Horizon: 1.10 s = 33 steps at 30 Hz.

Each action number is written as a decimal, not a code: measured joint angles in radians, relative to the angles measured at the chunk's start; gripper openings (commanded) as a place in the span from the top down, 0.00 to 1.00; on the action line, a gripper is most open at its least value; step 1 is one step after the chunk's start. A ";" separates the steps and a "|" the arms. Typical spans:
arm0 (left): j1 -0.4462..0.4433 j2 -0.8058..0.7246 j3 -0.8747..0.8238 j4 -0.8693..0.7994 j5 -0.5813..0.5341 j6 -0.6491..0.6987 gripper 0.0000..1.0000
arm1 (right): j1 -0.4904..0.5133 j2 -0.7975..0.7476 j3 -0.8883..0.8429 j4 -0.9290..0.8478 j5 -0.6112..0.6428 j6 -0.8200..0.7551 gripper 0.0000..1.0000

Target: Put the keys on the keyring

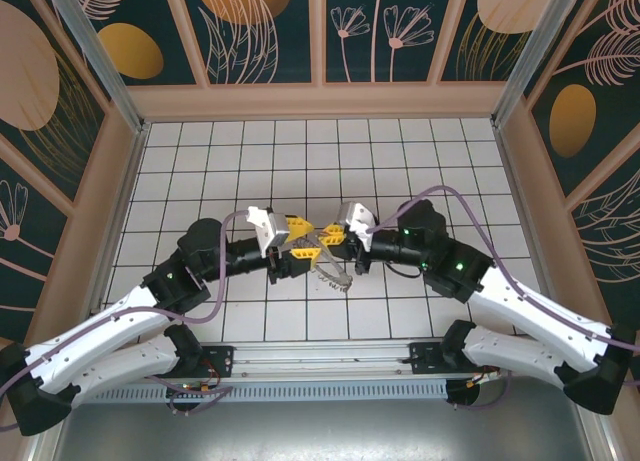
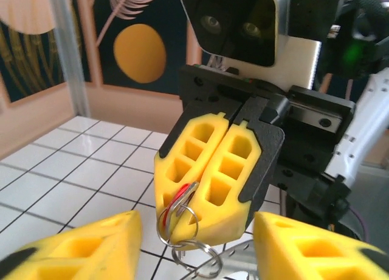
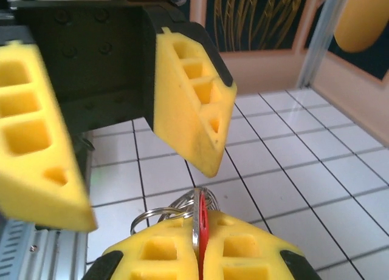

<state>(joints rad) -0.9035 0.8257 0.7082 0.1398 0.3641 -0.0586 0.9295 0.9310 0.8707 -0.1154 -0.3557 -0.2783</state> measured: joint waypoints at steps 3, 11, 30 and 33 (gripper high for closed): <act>0.000 -0.028 -0.069 0.018 -0.084 -0.022 0.04 | -0.010 0.076 0.056 -0.052 0.052 -0.005 1.00; 0.000 -0.157 -0.220 0.027 -0.328 -0.086 0.01 | -0.137 0.310 0.198 -0.125 0.093 0.011 1.00; 0.000 -0.266 -0.314 0.020 -0.547 -0.123 0.01 | -0.327 0.980 0.664 -0.055 0.002 0.092 1.00; 0.000 -0.273 -0.314 0.019 -0.562 -0.122 0.01 | -0.341 1.015 0.657 -0.031 -0.026 0.121 1.00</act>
<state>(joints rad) -0.9035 0.5529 0.3943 0.1589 -0.1982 -0.1810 0.5884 1.9457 1.5276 -0.1467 -0.3820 -0.1570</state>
